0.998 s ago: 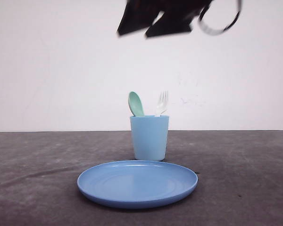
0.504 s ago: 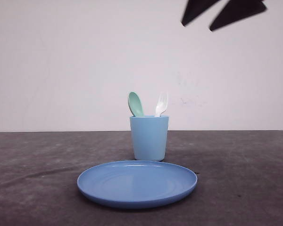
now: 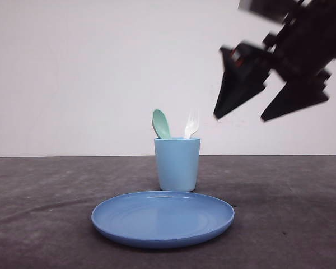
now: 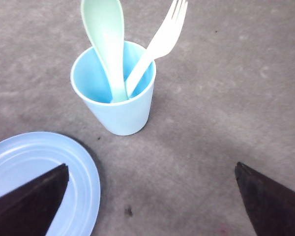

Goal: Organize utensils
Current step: 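Grasp the light blue cup by its rim with the right gripper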

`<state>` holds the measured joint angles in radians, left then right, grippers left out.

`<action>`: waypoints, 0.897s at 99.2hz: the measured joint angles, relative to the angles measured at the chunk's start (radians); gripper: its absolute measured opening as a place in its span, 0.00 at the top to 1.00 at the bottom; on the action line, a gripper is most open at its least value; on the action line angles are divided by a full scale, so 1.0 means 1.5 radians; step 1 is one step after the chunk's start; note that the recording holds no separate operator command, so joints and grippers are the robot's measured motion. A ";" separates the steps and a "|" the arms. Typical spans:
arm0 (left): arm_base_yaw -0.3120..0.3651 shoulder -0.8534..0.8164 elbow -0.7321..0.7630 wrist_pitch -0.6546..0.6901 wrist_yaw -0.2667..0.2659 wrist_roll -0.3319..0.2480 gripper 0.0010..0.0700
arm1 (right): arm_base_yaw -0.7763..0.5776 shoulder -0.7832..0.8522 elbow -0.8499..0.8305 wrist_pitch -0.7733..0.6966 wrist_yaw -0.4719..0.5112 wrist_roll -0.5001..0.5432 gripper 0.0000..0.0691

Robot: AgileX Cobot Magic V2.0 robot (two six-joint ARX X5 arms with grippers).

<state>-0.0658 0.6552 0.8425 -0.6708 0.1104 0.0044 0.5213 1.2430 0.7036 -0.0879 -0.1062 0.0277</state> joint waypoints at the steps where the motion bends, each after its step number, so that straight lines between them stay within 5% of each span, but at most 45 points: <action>1: 0.000 0.000 0.000 0.000 0.000 0.000 0.62 | 0.000 0.005 0.000 0.005 0.000 0.001 0.01; 46: 0.000 0.000 0.000 -0.001 0.000 0.000 0.62 | 0.000 0.262 0.000 0.297 -0.103 0.010 0.01; 89: 0.000 0.000 0.000 -0.002 0.000 0.000 0.62 | 0.003 0.355 0.104 0.321 -0.119 0.010 0.01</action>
<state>-0.0658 0.6552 0.8425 -0.6731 0.1104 0.0048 0.5251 1.7760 0.8593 0.3931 -0.2852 0.0422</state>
